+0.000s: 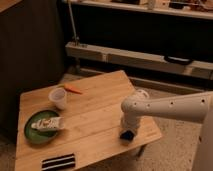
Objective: Wipe the white sponge on the table
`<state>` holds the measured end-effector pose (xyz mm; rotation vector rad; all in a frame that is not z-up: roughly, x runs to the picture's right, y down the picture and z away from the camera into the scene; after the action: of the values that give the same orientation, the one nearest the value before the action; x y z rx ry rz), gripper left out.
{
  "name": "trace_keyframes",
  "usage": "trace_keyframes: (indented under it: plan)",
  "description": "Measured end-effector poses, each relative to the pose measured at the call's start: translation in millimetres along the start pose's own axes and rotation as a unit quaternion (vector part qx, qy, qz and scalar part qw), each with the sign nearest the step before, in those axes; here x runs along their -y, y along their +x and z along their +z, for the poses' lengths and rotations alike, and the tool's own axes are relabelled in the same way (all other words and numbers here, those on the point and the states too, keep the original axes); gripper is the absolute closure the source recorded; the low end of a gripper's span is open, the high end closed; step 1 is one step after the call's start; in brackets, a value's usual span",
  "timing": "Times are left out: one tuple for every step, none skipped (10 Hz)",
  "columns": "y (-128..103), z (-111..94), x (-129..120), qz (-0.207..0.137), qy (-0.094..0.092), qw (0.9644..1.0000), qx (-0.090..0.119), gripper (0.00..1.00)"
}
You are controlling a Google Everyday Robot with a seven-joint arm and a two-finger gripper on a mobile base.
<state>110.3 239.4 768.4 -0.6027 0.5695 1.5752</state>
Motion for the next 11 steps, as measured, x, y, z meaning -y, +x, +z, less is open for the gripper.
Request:
trace_keyframes:
  plan:
    - [8.7,-4.0,-10.8,-0.013,-0.007,0.9999,0.003,0.67]
    - [16.9,-8.6,-26.1,-0.027,-0.014,0.9995,0.006,0.67]
    - [24.4,-13.3,-47.2,-0.044,-0.022,0.9988,0.009,0.67]
    - [31.0,-16.8,-73.6,-0.064,-0.03,0.9974,0.011,0.67]
    - [35.4,-18.7,-95.3,-0.08,-0.037,0.996,0.012,0.67]
    - [40.7,-19.9,-127.0,-0.104,-0.047,0.9934,0.011,0.67]
    - [42.3,-18.8,-149.8,-0.123,-0.054,0.9909,0.01,0.67]
    - [43.0,-17.5,-163.5,-0.134,-0.059,0.9891,0.01,0.67]
    - [41.8,-15.6,-175.8,-0.144,-0.063,0.9875,0.01,0.67]
    - [35.6,-12.2,-188.9,-0.151,-0.067,0.9862,0.01,0.67]
    - [26.0,-6.8,-197.1,-0.153,-0.065,0.9861,0.008,0.67]
